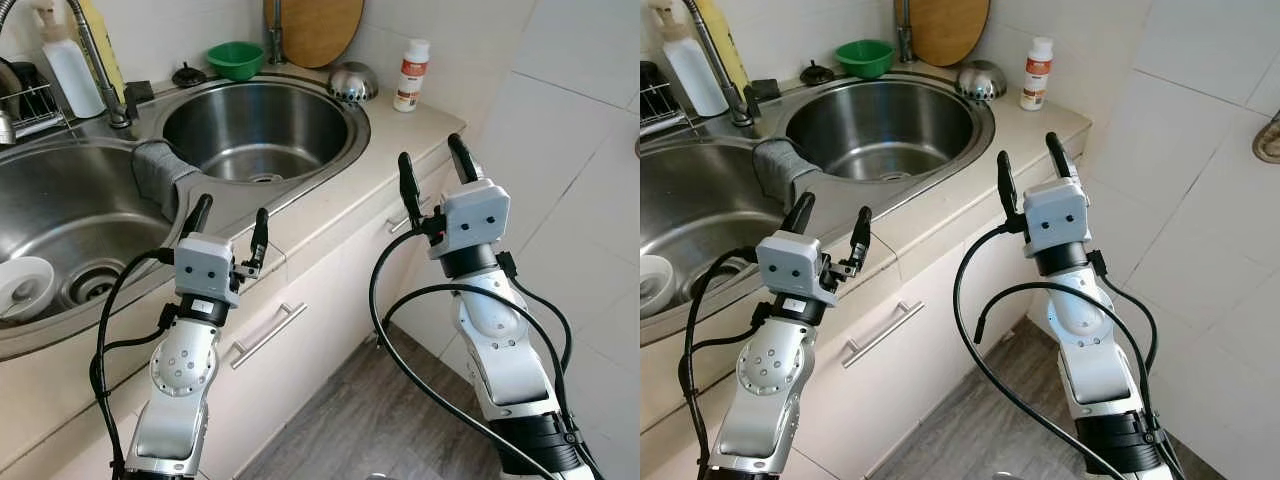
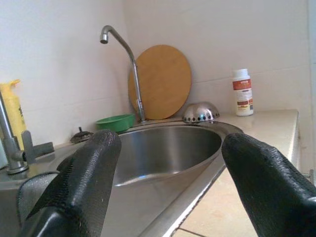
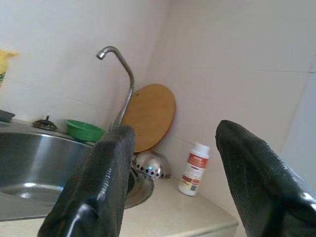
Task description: Kitchen organization
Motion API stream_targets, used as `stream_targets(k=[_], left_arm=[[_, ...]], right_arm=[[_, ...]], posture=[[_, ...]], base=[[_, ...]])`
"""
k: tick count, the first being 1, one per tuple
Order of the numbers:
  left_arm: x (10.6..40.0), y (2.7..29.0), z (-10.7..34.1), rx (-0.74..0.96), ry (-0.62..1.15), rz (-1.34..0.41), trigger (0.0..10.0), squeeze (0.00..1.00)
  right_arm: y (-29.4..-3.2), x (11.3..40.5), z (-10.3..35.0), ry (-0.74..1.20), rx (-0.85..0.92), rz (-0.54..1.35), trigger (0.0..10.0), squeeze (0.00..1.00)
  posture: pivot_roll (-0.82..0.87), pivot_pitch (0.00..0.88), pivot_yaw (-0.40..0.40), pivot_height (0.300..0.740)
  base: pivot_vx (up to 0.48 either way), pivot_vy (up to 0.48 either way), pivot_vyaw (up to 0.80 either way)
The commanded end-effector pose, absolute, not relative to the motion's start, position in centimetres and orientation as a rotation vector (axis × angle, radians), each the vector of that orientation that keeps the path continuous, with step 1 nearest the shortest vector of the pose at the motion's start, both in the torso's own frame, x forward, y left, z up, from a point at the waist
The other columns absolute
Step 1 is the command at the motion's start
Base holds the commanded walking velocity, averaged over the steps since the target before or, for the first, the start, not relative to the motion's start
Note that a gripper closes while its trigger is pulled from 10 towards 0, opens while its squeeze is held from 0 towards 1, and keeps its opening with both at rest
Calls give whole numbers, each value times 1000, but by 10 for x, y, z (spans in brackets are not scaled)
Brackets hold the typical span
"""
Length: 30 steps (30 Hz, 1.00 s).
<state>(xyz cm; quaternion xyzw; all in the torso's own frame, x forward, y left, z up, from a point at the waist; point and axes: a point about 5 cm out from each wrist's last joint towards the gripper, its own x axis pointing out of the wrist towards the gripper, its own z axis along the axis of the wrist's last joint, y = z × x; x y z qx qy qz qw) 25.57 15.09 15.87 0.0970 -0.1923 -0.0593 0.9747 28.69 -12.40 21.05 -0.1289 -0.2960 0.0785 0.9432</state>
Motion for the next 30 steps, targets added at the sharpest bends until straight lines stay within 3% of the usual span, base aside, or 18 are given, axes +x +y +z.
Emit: stream_targets(k=[1, 11, 30], left_arm=[[256, 150, 162, 199, -404, -123, 10000, 0], [255, 149, 161, 191, -404, -131, 10000, 0], [256, 148, 159, 187, -395, -131, 10000, 0]], right_arm=[[-127, 285, 216, -639, -274, 145, 10000, 0], [-128, 284, 216, -641, -278, 139, 10000, 0], [-131, 285, 213, -632, -290, 123, 10000, 0]], posture=[[24, 20, -36, 740], [21, 21, -34, 740], [15, 25, -32, 740]], base=[[0, -428, -800], [0, -477, -800], [0, 0, -800]])
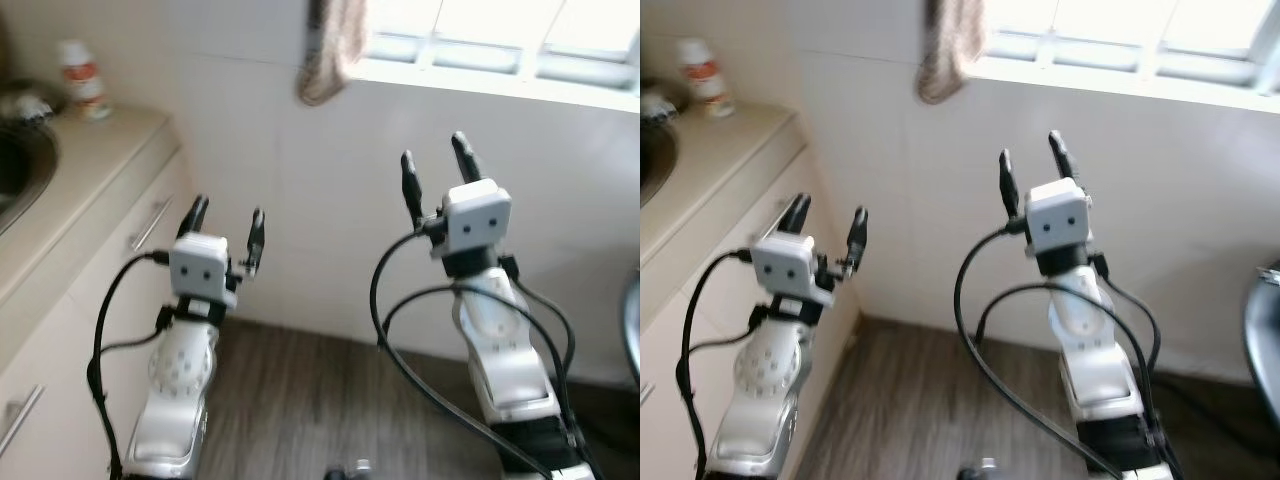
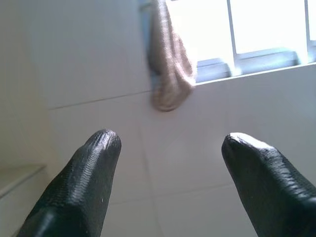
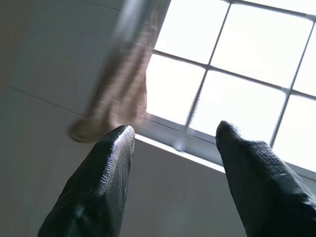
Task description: Kitchen organization
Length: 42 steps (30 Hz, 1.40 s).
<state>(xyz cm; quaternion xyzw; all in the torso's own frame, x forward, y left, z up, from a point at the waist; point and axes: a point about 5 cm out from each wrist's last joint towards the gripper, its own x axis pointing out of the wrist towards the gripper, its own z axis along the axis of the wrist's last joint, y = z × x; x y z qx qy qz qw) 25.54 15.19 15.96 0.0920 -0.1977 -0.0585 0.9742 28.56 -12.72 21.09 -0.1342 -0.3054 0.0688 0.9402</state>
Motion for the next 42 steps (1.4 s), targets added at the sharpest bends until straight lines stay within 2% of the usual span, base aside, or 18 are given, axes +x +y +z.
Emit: stream_targets(k=[1, 7, 22, 35, 42], left_arm=[[256, 148, 159, 188, -395, -132, 10000, 0], [257, 148, 158, 191, -379, -136, 10000, 0], [257, 148, 156, 193, -367, -132, 10000, 0], [257, 148, 154, 185, -356, -128, 10000, 0], [257, 148, 153, 184, -354, -131, 10000, 0]], right_arm=[[-131, 285, 213, -632, -291, 122, 10000, 0], [-132, 286, 212, -619, -292, 109, 10000, 0], [-135, 291, 208, -581, -312, 83, 10000, 0], [-143, 298, 199, -498, -270, 33, 10000, 0], [-146, 311, 179, -304, -108, 34, 10000, 0]], posture=[[14, 25, -31, 740], [14, 25, -31, 740], [17, 26, -32, 740], [16, 15, -31, 740], [16, 8, -29, 740]], base=[[0, 0, -800], [0, -51, -800], [0, -480, -795], [0, 0, -799], [0, 0, 0]])
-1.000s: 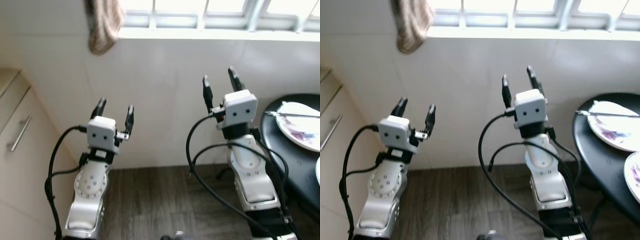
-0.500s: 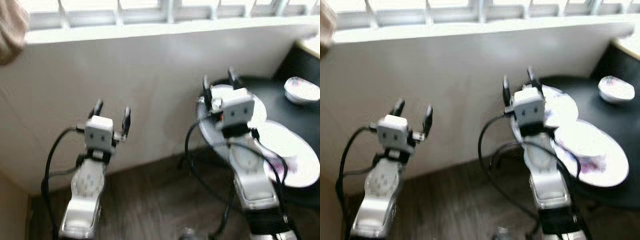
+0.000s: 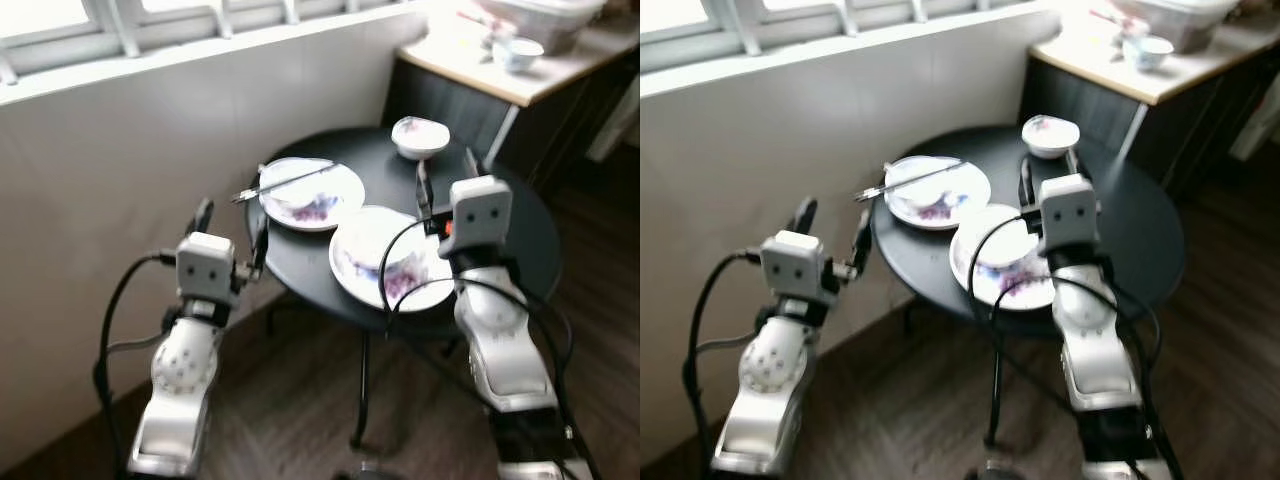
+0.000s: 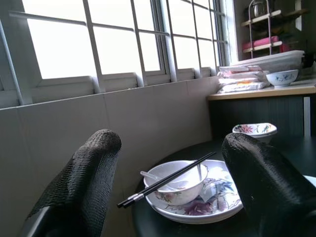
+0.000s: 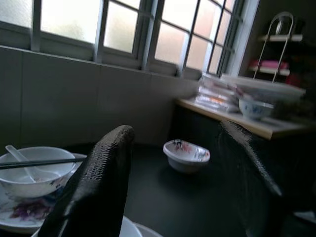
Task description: Kitchen organization
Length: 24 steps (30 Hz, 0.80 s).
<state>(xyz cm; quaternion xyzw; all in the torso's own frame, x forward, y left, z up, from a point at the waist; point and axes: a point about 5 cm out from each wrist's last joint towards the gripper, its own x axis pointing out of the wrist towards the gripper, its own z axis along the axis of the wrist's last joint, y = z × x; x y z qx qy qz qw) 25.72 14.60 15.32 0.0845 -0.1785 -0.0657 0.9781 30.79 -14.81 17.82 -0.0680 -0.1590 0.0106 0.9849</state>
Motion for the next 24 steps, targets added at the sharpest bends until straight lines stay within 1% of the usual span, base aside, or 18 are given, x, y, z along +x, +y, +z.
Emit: stream_targets(k=[1, 5, 6, 7, 9, 16, 18, 20, 21, 24], left_arm=[[257, 148, 153, 186, -353, -131, 10000, 0], [257, 148, 152, 188, -351, -128, 10000, 0], [257, 148, 152, 188, -351, -128, 10000, 0], [258, 149, 152, 190, -349, -126, 10000, 0], [258, 149, 152, 192, -347, -125, 10000, 0], [258, 150, 152, 194, -344, -118, 10000, 0], [258, 150, 152, 195, -344, -117, 10000, 0], [259, 150, 152, 195, -340, -119, 10000, 0], [259, 150, 152, 195, -340, -119, 10000, 0], [259, 149, 151, 194, -336, -119, 10000, 0]], right_arm=[[-149, 315, 173, -239, -17, 24, 10000, 0], [-157, 323, 166, -149, 107, -7, 10000, 0], [-157, 323, 166, -149, 107, -7, 10000, 0], [-159, 328, 159, -71, 177, -3, 10000, 0], [-165, 333, 154, -7, 289, -27, 10000, 0], [-181, 338, 146, 77, 427, -137, 10000, 0], [-181, 339, 144, 97, 452, -140, 10000, 0], [-179, 339, 134, 184, 529, -144, 10000, 0], [-179, 339, 134, 184, 529, -144, 10000, 0], [-172, 339, 124, 280, 577, -116, 10000, 0]], posture=[[16, 8, -29, 740], [20, 6, -30, 740], [20, 6, -30, 740], [20, 6, -30, 740], [21, 10, -32, 740], [23, 12, -35, 740], [21, 16, -35, 740], [19, 17, -36, 740], [19, 17, -36, 740], [17, 19, -36, 740]], base=[[0, 0, 0], [0, 0, 0], [0, 0, 0], [0, 0, 0], [0, 0, 0], [0, 0, 0], [0, 0, 0], [0, 0, 0], [0, 0, 0], [0, 0, 0]])
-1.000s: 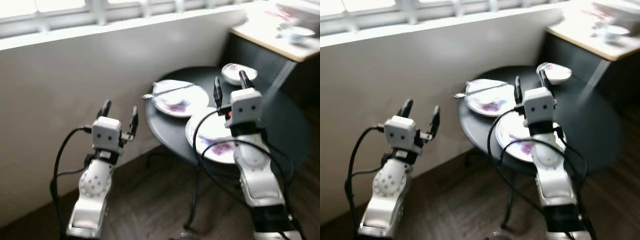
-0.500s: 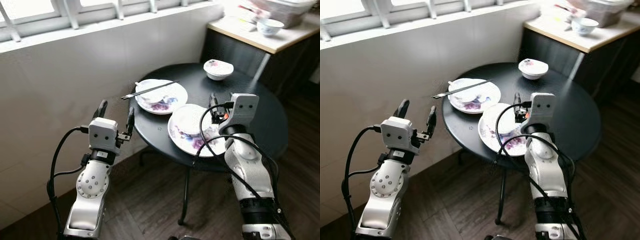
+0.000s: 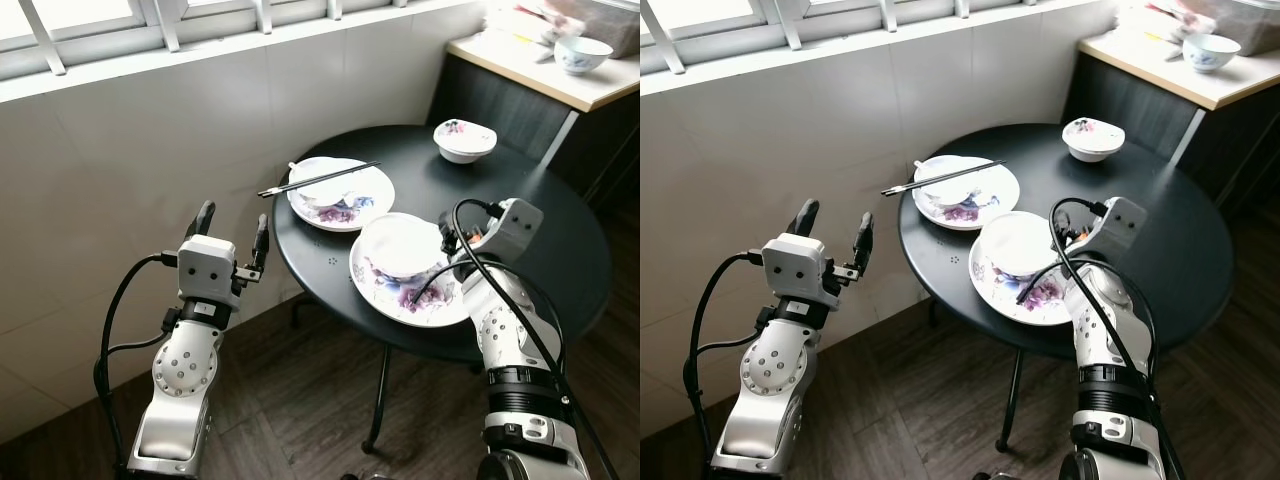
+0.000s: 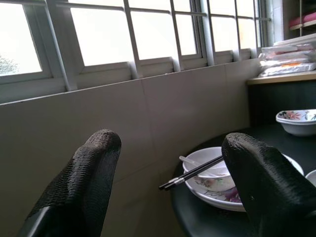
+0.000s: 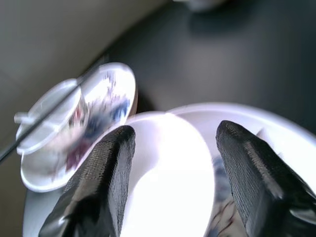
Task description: Kitchen organization
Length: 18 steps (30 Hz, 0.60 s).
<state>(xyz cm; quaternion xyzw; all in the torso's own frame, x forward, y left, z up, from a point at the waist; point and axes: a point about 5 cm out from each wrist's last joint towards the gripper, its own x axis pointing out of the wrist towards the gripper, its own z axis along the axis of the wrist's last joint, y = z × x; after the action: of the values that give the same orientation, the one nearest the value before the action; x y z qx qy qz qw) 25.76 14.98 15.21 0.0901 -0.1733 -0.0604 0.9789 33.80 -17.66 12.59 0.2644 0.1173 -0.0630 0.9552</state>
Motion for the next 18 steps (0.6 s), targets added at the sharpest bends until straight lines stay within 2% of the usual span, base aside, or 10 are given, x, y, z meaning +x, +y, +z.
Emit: stream_targets(k=[1, 6, 14, 16, 17, 18], left_arm=[[259, 149, 151, 194, -336, -119, 10000, 0], [259, 150, 151, 195, -333, -113, 10000, 0], [259, 150, 151, 193, -333, -107, 10000, 0], [259, 151, 151, 193, -332, -107, 10000, 0], [259, 150, 150, 192, -329, -109, 10000, 0], [259, 150, 150, 192, -328, -110, 10000, 0]], right_arm=[[-172, 339, 124, 280, 577, -116, 10000, 0], [-173, 342, 116, 353, 578, -130, 10000, 0], [-188, 343, 120, 322, 539, -239, 10000, 0], [-189, 343, 125, 290, 508, -243, 10000, 0], [-188, 344, 137, 207, 406, -221, 10000, 0], [-188, 345, 140, 187, 377, -216, 10000, 0]], posture=[[17, 19, -36, 740], [19, 20, -40, 740], [20, 21, -42, 740], [18, 24, -41, 740], [18, 24, -41, 740], [18, 24, -41, 740]], base=[[0, 0, 0], [0, 0, 0], [0, 0, 0], [0, 0, 0], [0, 0, 0], [0, 0, 0]])
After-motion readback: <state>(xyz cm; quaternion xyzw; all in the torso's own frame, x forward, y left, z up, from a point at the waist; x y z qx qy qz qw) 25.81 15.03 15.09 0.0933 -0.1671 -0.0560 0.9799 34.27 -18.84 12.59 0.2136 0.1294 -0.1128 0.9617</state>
